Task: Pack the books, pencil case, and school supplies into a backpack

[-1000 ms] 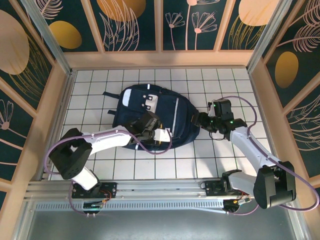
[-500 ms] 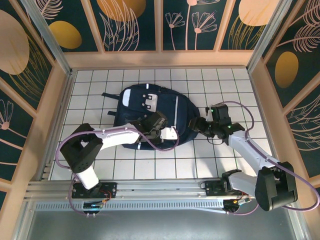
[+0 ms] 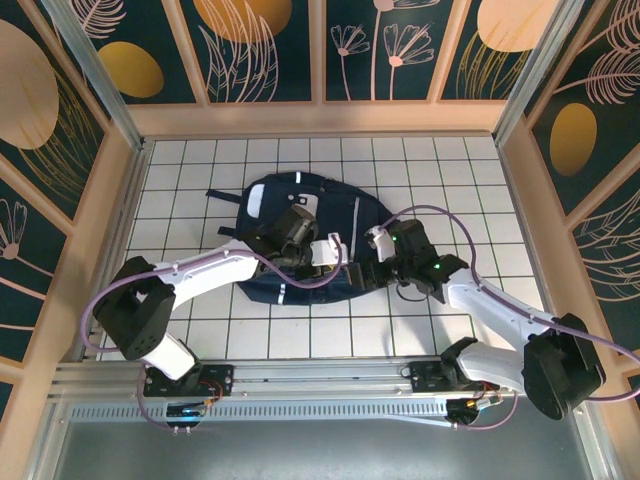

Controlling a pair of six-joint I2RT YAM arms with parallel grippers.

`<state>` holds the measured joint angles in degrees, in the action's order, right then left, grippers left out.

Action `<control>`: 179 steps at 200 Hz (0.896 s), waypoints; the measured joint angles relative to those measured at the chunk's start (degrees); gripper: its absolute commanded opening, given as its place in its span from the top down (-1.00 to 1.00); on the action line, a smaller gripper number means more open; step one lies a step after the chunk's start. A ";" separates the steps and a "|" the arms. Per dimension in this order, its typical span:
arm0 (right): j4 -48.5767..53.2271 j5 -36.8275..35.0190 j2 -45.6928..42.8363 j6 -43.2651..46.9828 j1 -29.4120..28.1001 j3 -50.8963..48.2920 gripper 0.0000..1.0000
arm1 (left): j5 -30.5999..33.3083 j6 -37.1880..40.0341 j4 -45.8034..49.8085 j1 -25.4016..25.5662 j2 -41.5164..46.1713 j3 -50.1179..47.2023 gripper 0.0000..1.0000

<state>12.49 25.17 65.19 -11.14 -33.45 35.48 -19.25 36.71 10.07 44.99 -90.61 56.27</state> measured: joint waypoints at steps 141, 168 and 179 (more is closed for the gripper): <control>-13.20 -20.00 1.53 -18.45 -13.03 -4.50 0.25 | -7.69 -15.69 -3.87 -2.80 0.66 -2.51 1.00; -13.90 -23.50 5.05 -21.18 -15.19 -3.65 0.56 | -7.19 -16.09 -3.82 -2.99 0.66 -3.54 1.00; -13.53 -24.98 5.53 -21.79 -15.96 -3.26 0.77 | -7.08 -16.09 -3.82 -3.10 0.66 -3.69 1.00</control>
<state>-1.04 0.19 70.72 -32.93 -49.41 32.23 -26.33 20.62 6.24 41.89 -89.95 52.58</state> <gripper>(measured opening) 0.216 0.048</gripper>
